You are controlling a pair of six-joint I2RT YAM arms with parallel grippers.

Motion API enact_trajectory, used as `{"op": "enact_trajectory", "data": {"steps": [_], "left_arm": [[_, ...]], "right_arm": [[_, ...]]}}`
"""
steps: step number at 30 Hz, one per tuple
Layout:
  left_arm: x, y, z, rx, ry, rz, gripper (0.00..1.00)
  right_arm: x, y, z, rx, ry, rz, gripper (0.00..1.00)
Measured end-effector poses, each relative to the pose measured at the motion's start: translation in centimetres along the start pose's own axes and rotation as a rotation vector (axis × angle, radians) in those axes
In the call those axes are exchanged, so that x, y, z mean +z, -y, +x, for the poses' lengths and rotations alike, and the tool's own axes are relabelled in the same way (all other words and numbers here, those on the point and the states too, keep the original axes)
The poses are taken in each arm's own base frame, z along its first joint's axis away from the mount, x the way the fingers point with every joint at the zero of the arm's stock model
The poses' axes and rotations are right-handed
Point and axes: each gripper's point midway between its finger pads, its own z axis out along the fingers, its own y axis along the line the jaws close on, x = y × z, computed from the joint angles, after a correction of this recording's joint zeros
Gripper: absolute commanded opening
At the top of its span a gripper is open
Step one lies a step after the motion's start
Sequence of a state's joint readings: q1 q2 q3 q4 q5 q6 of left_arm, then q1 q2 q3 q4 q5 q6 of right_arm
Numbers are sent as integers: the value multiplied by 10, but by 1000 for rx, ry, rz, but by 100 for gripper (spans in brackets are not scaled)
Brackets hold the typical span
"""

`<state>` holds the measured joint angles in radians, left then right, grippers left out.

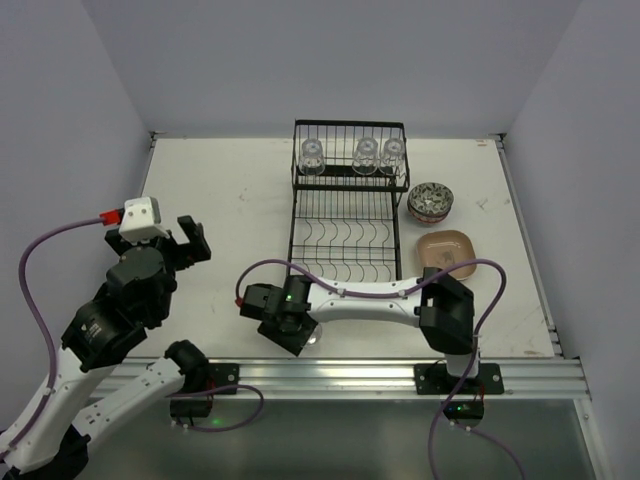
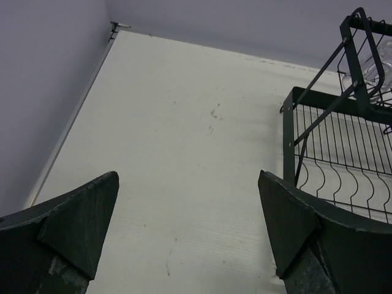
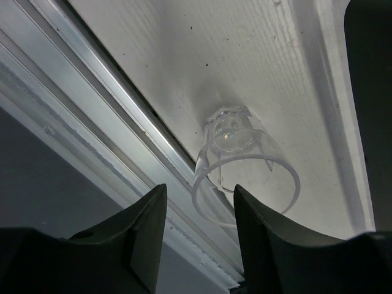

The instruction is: Unload the mixed dishes from the dish rack

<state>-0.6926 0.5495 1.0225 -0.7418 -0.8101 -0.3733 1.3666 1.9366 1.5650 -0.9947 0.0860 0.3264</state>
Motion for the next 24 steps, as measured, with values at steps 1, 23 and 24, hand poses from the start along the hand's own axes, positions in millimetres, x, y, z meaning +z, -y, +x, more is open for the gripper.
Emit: {"op": "enact_trajectory", "data": {"steps": [1, 23, 24], "left_arm": [[1, 2, 1, 4, -5, 4, 100], [68, 178, -105, 201, -17, 431, 100], [71, 183, -106, 201, -19, 444, 100]], "right_arm": [[-1, 0, -1, 0, 5, -2, 52], [-219, 162, 57, 556, 780, 67, 89], [-227, 174, 61, 594, 806, 95, 88]]}}
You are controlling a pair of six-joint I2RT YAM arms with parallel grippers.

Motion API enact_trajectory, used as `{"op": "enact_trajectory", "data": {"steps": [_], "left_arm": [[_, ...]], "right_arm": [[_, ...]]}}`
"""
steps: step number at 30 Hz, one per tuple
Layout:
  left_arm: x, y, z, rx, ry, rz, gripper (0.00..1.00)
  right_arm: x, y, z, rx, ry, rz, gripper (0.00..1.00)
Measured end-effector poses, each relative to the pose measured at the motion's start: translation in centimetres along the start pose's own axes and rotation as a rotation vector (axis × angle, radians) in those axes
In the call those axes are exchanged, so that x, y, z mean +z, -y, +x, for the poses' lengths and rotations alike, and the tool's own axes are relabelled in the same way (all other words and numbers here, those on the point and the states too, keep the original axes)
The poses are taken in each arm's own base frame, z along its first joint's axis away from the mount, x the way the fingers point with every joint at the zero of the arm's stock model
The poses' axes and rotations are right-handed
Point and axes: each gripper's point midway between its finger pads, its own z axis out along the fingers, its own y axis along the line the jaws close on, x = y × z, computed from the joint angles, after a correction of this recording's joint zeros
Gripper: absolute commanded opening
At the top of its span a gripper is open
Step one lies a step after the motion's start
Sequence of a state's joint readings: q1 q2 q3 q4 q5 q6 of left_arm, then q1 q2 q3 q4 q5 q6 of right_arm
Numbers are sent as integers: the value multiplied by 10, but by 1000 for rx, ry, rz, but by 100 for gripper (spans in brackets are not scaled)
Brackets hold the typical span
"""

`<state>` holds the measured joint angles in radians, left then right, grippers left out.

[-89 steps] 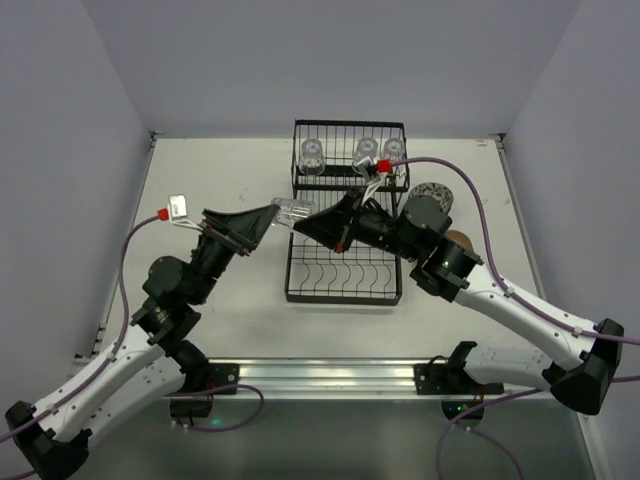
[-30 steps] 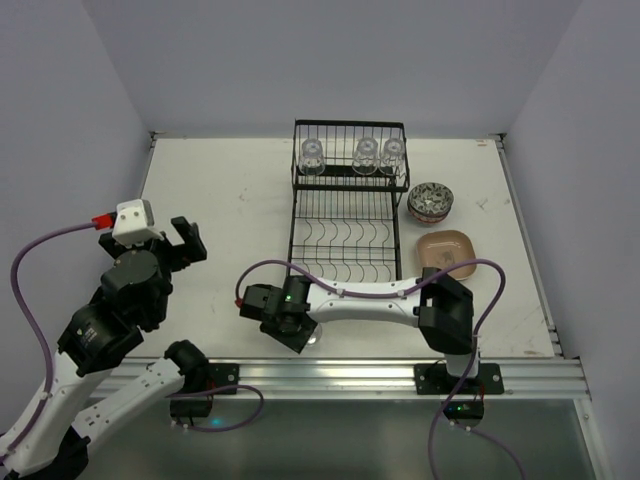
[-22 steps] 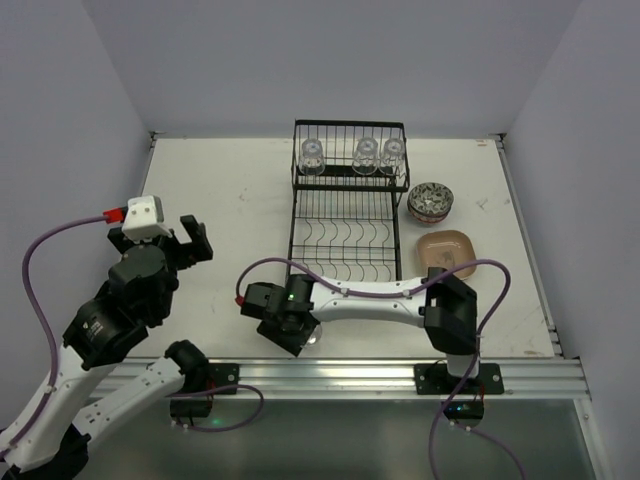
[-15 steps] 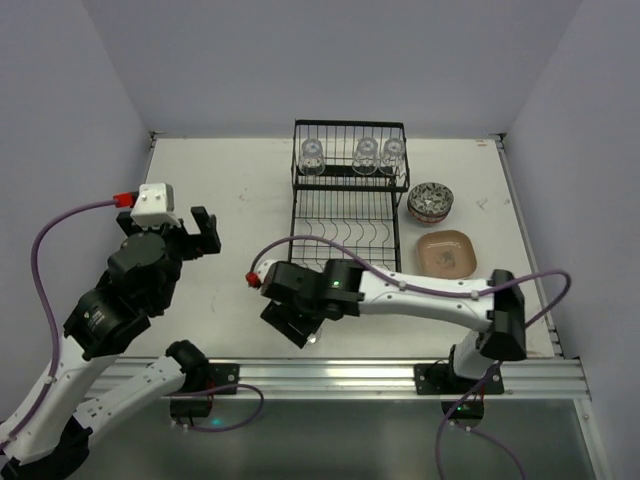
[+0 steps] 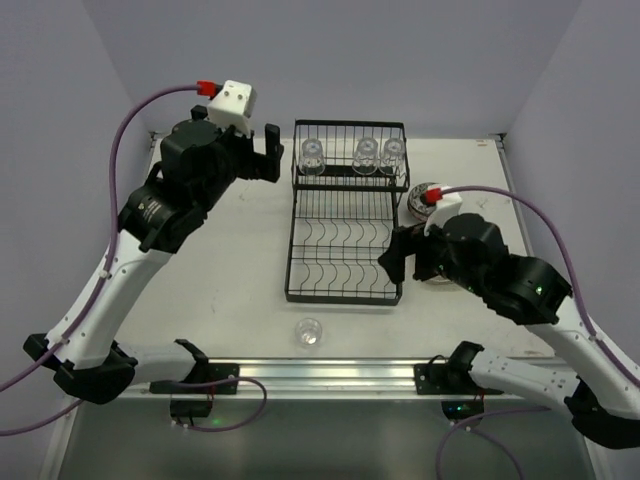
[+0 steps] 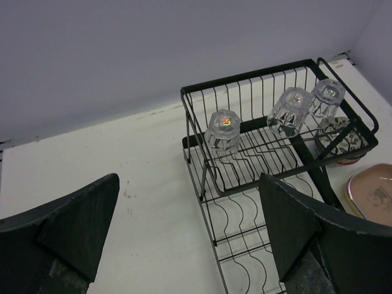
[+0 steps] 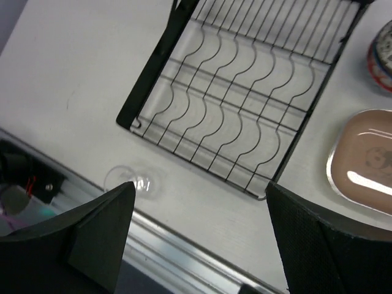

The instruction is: Unload the mixed dishes from the dish rack

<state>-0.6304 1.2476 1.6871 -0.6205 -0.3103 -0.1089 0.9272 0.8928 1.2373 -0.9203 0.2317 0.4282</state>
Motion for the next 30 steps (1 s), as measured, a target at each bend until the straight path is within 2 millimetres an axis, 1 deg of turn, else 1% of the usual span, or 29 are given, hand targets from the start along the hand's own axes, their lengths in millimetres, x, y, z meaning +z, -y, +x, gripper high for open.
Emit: {"op": "enact_trajectory", "data": {"steps": [1, 2, 4, 6, 9, 10, 12, 15, 18, 20, 23, 26, 30], "left_arm": [[2, 2, 1, 1, -4, 13, 100], [2, 4, 3, 2, -9, 24, 100], [-1, 6, 4, -2, 0, 40, 100], [-9, 4, 16, 0, -8, 47, 100], [-28, -4, 39, 5, -22, 44, 100], [-34, -7, 46, 5, -25, 40, 100], [-47, -13, 57, 3, -17, 30, 100], [-64, -23, 81, -1, -9, 19, 100], [-78, -30, 114, -1, -27, 14, 100], [-85, -34, 128, -3, -35, 6, 100], [-87, -36, 138, -15, -45, -3, 100], [-88, -35, 147, -23, -59, 0, 100], [-91, -36, 164, -30, -75, 1, 100]], "right_arm": [[-4, 10, -9, 23, 28, 31, 87], [-7, 18, -22, 39, 58, 59, 86], [-6, 33, -43, 68, 86, 117, 85], [0, 41, -73, 77, 116, 159, 82], [21, 47, -119, 71, 150, 201, 77], [31, 50, -130, 66, 150, 217, 75], [52, 57, -149, 55, 146, 244, 71], [79, 67, -174, 36, 146, 289, 68], [108, 75, -202, 10, 162, 330, 65], [125, 80, -215, -6, 169, 357, 64], [149, 88, -224, -28, 164, 384, 62], [172, 102, -226, -41, 141, 409, 62], [193, 117, -220, -51, 101, 434, 62]]}}
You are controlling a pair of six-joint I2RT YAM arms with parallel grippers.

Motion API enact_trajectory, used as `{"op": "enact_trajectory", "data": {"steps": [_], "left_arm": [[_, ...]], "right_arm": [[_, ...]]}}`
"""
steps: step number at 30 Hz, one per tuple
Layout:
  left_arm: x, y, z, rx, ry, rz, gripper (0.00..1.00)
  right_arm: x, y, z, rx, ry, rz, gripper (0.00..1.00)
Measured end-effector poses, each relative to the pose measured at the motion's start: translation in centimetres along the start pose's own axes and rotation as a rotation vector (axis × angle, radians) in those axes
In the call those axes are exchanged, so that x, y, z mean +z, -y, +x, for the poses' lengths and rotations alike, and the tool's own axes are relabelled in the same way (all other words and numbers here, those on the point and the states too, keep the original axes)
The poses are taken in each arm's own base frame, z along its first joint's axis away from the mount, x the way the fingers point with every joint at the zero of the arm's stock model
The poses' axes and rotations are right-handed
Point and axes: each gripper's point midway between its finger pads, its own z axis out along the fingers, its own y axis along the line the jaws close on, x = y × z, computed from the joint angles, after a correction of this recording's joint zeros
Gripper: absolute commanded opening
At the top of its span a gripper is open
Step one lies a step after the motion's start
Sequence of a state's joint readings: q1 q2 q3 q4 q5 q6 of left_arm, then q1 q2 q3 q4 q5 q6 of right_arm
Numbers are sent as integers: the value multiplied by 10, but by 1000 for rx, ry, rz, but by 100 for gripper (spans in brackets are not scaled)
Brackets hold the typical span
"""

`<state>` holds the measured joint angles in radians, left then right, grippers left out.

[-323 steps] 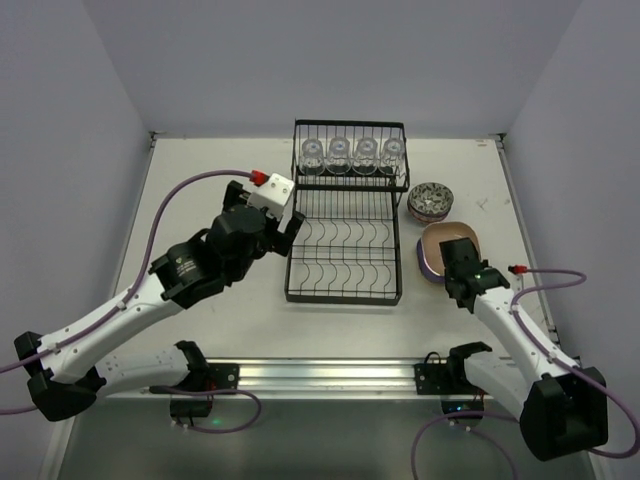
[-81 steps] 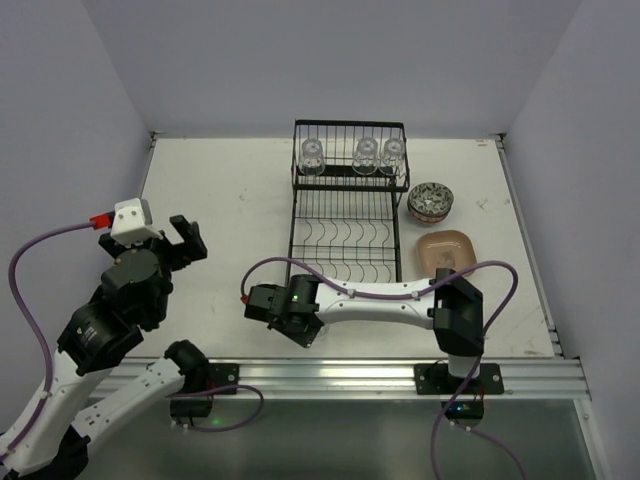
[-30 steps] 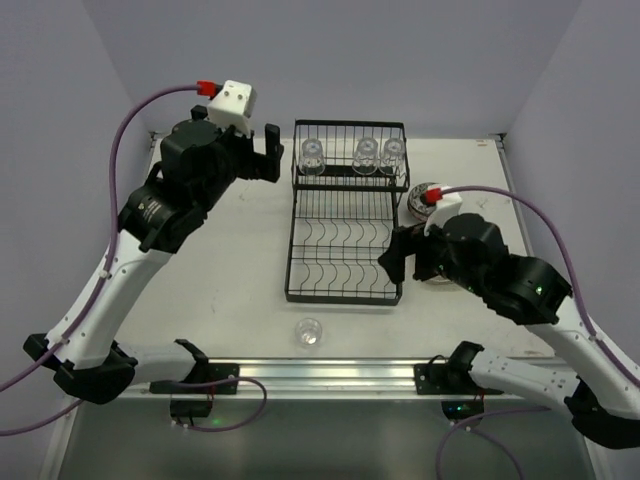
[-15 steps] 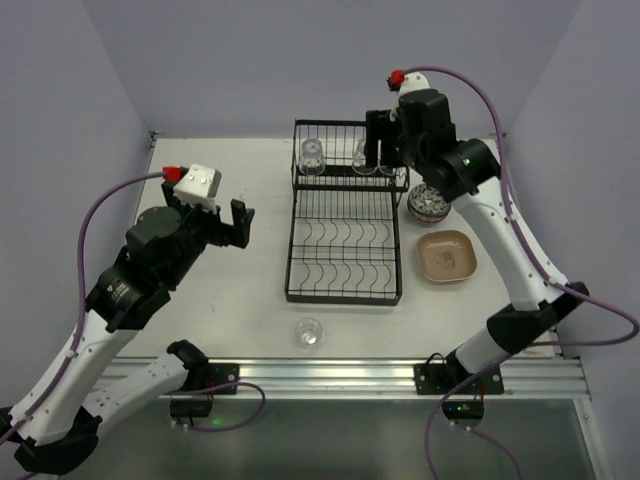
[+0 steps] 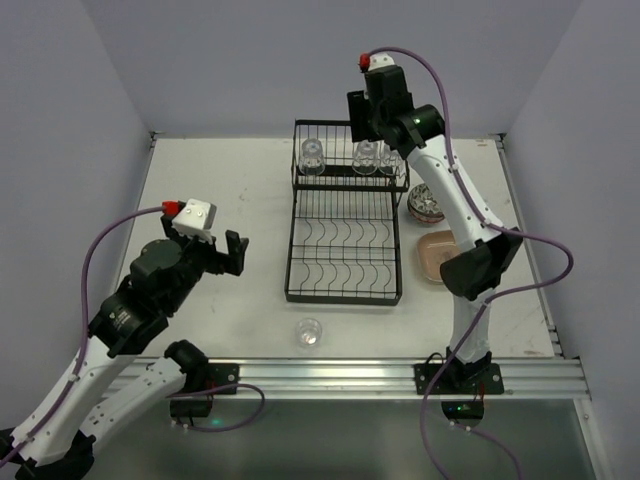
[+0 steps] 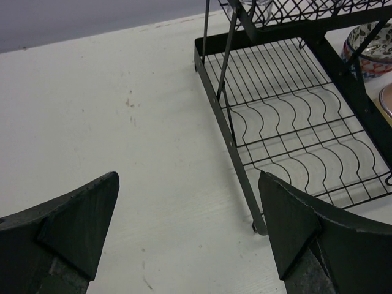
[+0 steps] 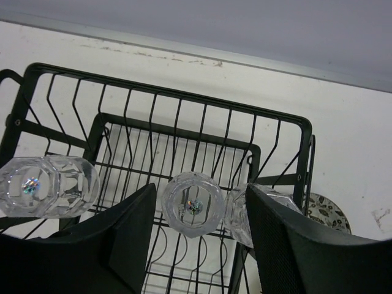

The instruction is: Unload the mixed dishes from the dish rack

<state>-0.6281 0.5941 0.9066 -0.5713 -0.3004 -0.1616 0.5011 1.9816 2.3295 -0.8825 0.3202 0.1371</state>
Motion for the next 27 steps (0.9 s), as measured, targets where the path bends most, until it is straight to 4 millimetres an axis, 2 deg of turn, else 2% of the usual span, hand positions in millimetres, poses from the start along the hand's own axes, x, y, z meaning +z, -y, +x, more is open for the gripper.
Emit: {"op": "enact_trajectory", "data": {"steps": [3, 7, 12, 23, 27], "left_arm": [[1, -1, 8, 1, -14, -4, 100], [3, -1, 16, 6, -33, -6, 100], [3, -1, 17, 4, -34, -6, 100], [3, -1, 17, 0, -34, -6, 100], [3, -1, 17, 0, -35, -6, 100]], "right_arm": [[12, 4, 12, -11, -40, 11, 62], [17, 2, 20, -18, -70, -5, 62], [20, 0, 25, -18, -86, -23, 62], [29, -4, 51, -14, -158, -29, 56], [30, -5, 52, -5, -157, -35, 53]]}}
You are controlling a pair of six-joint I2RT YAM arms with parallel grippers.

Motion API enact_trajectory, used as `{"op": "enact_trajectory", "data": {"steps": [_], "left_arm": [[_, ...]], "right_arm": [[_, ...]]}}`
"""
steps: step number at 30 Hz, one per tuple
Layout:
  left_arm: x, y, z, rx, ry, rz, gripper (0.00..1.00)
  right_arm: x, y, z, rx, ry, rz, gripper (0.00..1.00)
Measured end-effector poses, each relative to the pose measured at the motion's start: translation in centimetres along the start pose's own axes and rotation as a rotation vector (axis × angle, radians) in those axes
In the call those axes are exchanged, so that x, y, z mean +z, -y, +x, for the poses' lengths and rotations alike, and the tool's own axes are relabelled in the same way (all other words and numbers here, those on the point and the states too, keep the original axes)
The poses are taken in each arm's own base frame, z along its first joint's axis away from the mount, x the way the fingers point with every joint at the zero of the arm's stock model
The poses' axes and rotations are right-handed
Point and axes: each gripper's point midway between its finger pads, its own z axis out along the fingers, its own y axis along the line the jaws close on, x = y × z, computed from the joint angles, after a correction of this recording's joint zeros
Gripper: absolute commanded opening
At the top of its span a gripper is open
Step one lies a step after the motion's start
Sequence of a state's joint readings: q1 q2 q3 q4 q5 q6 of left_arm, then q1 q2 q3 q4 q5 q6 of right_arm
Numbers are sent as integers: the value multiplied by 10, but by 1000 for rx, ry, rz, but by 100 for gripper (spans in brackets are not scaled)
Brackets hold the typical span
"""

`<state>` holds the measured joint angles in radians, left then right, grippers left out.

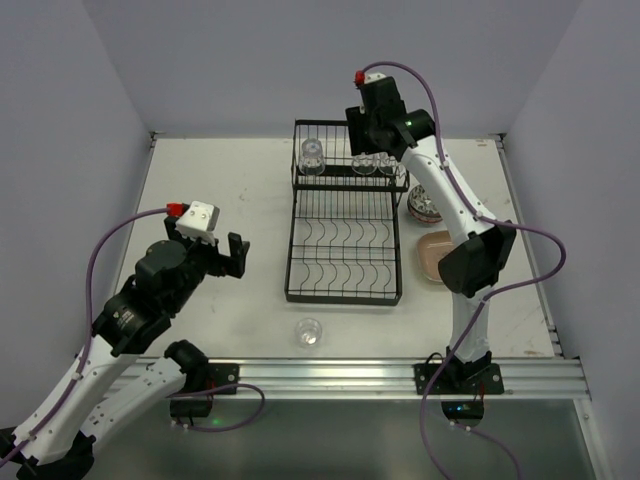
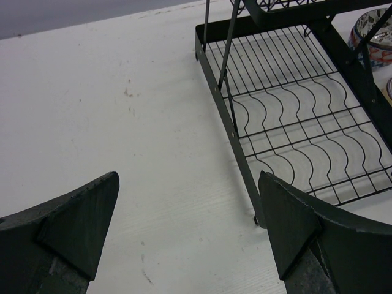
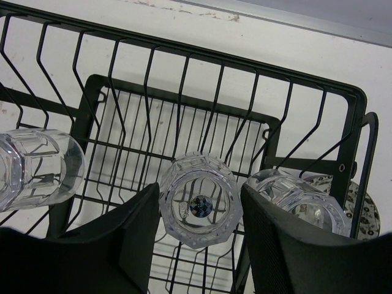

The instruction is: Unload the mixed dishes from the dish rack

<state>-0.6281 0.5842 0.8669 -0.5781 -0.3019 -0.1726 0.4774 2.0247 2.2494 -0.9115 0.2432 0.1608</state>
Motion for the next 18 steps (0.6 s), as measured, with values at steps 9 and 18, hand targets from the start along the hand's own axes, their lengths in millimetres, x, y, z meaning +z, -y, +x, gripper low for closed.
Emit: {"op": "enact_trajectory", "data": {"steps": [9, 18], "left_arm": [[0, 0, 0, 0, 0, 0, 100], [1, 11, -2, -26, 1, 53, 100]], "right_arm": [[0, 0, 0, 13, 10, -2, 14], [-16, -3, -5, 33, 42, -37, 0]]}}
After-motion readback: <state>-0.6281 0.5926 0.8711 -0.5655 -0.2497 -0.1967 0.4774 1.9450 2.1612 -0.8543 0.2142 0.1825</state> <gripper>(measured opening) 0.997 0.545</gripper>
